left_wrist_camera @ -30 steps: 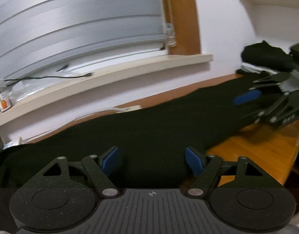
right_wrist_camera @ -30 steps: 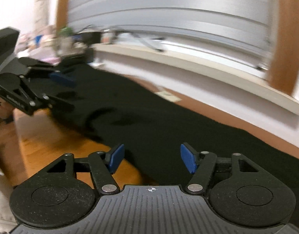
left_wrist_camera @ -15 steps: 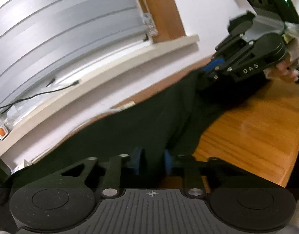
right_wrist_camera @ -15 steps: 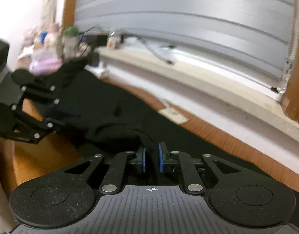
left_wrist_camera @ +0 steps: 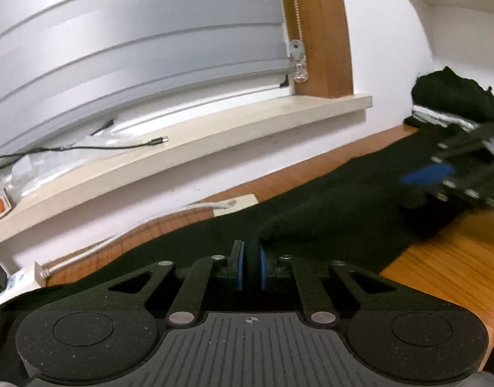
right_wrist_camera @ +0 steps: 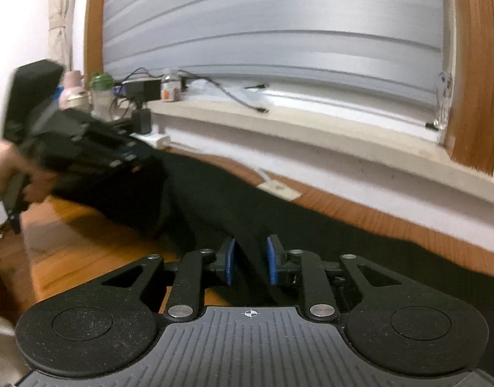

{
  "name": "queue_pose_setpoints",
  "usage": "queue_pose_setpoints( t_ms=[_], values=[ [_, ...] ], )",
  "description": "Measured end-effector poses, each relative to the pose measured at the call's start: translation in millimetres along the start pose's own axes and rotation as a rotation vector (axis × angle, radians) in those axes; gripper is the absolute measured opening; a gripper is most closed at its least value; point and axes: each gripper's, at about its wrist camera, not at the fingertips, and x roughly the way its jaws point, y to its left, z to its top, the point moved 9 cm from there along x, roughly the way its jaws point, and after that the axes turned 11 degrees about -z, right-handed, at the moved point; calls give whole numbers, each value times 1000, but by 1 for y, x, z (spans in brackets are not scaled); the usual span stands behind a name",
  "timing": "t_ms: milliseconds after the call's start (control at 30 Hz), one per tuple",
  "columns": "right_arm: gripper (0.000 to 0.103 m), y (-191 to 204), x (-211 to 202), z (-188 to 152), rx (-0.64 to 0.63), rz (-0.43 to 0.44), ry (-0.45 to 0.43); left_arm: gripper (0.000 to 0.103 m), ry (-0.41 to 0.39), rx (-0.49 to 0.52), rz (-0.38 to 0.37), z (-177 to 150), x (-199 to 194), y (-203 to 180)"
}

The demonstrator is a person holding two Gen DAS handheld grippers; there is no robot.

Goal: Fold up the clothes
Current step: 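Grasp the black garment edge with the left gripper while the right gripper holds its end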

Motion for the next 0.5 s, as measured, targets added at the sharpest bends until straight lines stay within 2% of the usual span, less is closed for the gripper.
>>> queue_pose_setpoints(
  t_ms=[133,267,367,500],
  values=[
    [26,16,-7,-19,-27,50,48,10,13,-13,-3,-1,7,3],
    [26,35,8,-27,-57,74,95,10,19,-18,-1,-3,8,3],
    [25,50,17,-23,-36,115,101,10,21,-31,-10,-2,8,6],
    [26,75,29,-14,-46,112,83,10,32,-39,-30,-2,9,9]
  ],
)
